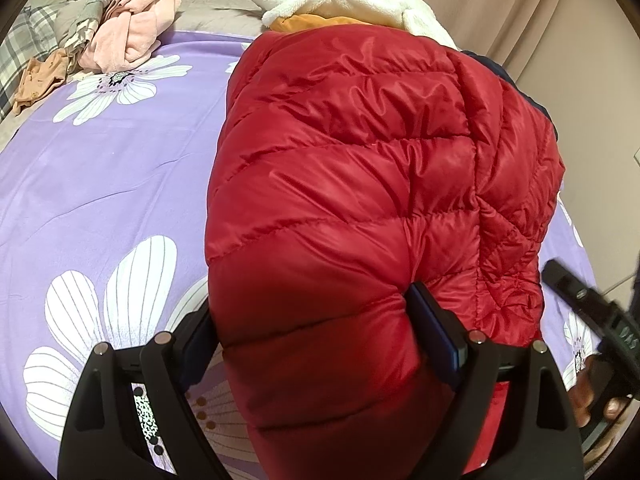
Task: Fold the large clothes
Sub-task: 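Open the right gripper on the jacket while the left gripper keeps holding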
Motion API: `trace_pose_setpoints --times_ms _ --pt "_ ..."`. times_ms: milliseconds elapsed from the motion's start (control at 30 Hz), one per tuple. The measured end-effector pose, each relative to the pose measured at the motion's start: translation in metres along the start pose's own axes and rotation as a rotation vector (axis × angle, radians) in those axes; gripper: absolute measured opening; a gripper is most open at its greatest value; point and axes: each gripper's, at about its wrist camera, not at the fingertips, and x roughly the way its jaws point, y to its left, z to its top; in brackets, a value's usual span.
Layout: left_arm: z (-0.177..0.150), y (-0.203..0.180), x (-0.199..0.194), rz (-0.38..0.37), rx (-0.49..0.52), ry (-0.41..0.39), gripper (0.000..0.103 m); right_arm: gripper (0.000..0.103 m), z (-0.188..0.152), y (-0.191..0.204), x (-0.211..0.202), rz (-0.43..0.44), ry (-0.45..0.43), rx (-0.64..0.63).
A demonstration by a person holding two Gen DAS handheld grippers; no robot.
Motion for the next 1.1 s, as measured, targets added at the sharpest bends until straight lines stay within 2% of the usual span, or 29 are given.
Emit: trace_pose_setpoints --times_ms 100,200,300,400,567,767,900,1100 --pt "0.000 0.000 0.000 0.000 0.000 0.000 0.089 0.063 0.007 0.004 -0.008 0.029 -0.047 -0.017" --pt "0.000 0.000 0.000 0.000 0.002 0.000 0.089 0.063 0.010 0.012 -0.005 0.081 -0.054 -0.041" --pt "0.000 0.001 0.000 0.000 0.002 0.000 0.089 0.056 0.014 0.028 0.005 0.146 -0.049 -0.084" --pt "0.000 0.001 0.001 0.000 0.002 0.001 0.089 0.048 0.018 0.044 0.014 0.171 -0.042 -0.124" --pt "-0.001 0.000 0.001 0.001 0.006 0.000 0.089 0.043 0.018 0.058 0.024 0.165 -0.039 -0.163" --pt "-0.001 -0.003 0.002 0.002 0.015 -0.002 0.089 0.038 0.019 0.054 0.047 0.108 0.021 -0.163" --pt "0.000 -0.003 0.005 -0.003 0.014 0.001 0.089 0.037 0.015 0.047 0.063 0.091 0.071 -0.139" --pt "0.000 -0.003 0.007 -0.004 0.013 0.003 0.090 0.037 0.012 0.042 0.069 0.103 0.097 -0.111"
